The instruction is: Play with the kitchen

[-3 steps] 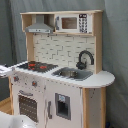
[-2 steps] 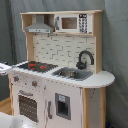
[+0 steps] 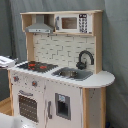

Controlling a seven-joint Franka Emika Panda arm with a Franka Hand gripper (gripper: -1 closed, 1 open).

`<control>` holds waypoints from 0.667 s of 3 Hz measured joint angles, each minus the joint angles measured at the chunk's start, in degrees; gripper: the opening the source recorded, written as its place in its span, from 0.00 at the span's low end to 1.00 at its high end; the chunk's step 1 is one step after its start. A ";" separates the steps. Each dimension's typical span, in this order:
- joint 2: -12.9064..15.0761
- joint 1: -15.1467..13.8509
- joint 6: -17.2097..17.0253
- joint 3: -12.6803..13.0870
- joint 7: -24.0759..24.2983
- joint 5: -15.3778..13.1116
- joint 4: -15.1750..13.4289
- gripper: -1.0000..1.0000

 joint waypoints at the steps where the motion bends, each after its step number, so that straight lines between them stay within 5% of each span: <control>1: -0.39 0.11 0.05 -5.19 -3.39 -0.12 0.32 1.00; 2: -0.93 0.25 0.39 -10.54 -6.70 -0.17 1.15 1.00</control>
